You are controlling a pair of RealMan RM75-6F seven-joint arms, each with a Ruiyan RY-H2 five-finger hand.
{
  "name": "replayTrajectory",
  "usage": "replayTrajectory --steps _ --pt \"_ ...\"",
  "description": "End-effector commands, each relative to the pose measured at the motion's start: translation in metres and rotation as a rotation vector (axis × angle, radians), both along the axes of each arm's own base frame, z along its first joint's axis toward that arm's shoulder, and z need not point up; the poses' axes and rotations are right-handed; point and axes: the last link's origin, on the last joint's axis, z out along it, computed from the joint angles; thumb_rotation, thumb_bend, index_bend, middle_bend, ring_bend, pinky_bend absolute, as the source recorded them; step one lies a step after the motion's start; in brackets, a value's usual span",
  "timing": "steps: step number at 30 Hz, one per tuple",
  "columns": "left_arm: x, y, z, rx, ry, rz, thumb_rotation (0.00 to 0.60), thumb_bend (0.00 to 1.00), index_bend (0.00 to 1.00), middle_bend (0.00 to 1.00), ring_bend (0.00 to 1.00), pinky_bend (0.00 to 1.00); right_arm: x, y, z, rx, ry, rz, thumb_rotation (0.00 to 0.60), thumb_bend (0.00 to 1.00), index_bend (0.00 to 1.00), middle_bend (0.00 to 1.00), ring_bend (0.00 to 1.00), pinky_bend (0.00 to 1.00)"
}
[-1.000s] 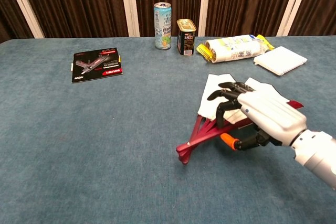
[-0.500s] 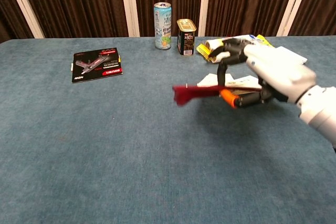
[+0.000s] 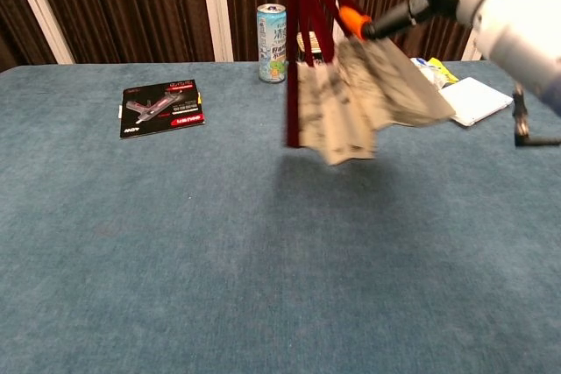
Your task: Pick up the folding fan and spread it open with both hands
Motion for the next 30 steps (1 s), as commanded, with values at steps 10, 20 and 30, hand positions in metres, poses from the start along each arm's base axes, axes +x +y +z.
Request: replayTrajectory --steps 10,20,30 --pt "0.053 0.054 -0.036 -0.028 -0.037 -0.048 0.6 0.16 0.16 0.0 0.0 0.0 0.038 -0.014 0.019 -0.034 -0.002 -0.033 0.6 0.55 0.72 0.24 0.03 0.0" --pt "0.093 0.094 -0.062 0.0 -0.065 -0.09 0.6 0.28 0.25 0.01 0.0 0.0 0.051 -0.011 0.021 -0.034 0.011 -0.04 0.6 0.56 0.73 0.25 0.03 0.0" --pt "0.123 0.118 -0.079 -0.004 -0.07 -0.11 0.6 0.3 0.3 0.03 0.0 0.0 0.058 -0.008 0.024 -0.03 -0.01 -0.055 0.6 0.56 0.74 0.26 0.03 0.0"
